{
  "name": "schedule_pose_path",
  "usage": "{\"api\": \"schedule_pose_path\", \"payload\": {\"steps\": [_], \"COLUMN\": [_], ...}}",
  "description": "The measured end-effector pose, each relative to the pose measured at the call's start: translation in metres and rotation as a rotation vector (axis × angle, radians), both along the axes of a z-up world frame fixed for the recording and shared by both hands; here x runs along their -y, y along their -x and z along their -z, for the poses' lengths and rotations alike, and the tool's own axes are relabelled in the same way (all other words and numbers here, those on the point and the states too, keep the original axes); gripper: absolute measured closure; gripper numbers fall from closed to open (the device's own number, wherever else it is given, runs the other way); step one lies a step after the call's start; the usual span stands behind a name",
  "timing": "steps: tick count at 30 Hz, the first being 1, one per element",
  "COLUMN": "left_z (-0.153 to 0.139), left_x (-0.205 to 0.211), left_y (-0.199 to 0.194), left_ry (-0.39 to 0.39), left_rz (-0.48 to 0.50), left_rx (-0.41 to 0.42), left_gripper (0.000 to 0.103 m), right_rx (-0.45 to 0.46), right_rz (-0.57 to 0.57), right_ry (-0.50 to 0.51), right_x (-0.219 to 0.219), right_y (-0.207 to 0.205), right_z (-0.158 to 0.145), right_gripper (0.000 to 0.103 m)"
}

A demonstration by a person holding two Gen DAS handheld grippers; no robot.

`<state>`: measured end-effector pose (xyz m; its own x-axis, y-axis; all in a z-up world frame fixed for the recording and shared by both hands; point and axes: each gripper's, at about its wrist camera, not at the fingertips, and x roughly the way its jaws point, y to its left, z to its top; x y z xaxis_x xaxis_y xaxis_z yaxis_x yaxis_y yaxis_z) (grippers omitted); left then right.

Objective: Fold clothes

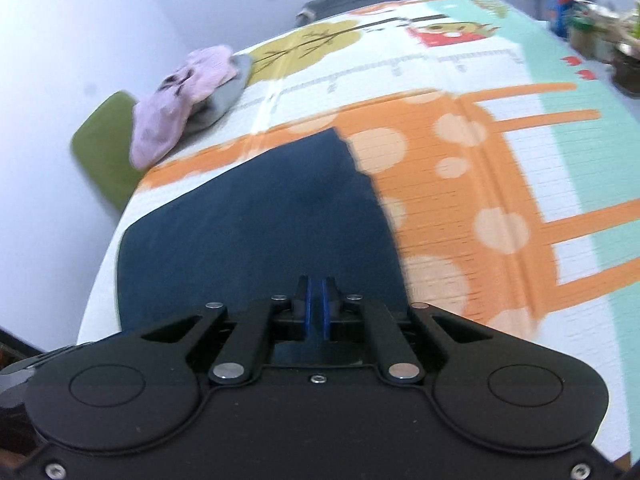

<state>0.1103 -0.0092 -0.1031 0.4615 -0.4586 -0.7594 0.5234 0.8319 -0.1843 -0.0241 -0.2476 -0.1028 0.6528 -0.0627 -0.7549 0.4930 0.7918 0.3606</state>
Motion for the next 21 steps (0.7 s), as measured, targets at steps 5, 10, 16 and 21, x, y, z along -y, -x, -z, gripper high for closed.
{"api": "schedule_pose_path", "payload": {"steps": [5,10,16,21], "left_z": [0.014,0.021,0.027,0.016], "left_x": [-0.01,-0.013,-0.031,-0.031], "left_y": [-0.016,-0.028,-0.049,-0.048], "left_ry": [0.003,0.003,0.114,0.116], "left_rz": [-0.041,-0.051,-0.107,-0.102], "left_rx": [-0.065,-0.112,-0.255,-0.251], "left_gripper": [0.096,0.1,0.1,0.096], "right_rx": [-0.05,-0.108,-0.105,-0.078], "right_rz": [0.032,0.061,0.069,0.086], "right_ry": [0.008,-0.055,-0.099,-0.129], "right_x": [0.014,0.02,0.025,0.033], "right_y": [-0.001,-0.008,-0.006,-0.004], "right_z": [0.016,0.046,0.062,0.045], "right_gripper": [0.098,0.101,0.103,0.098]}}
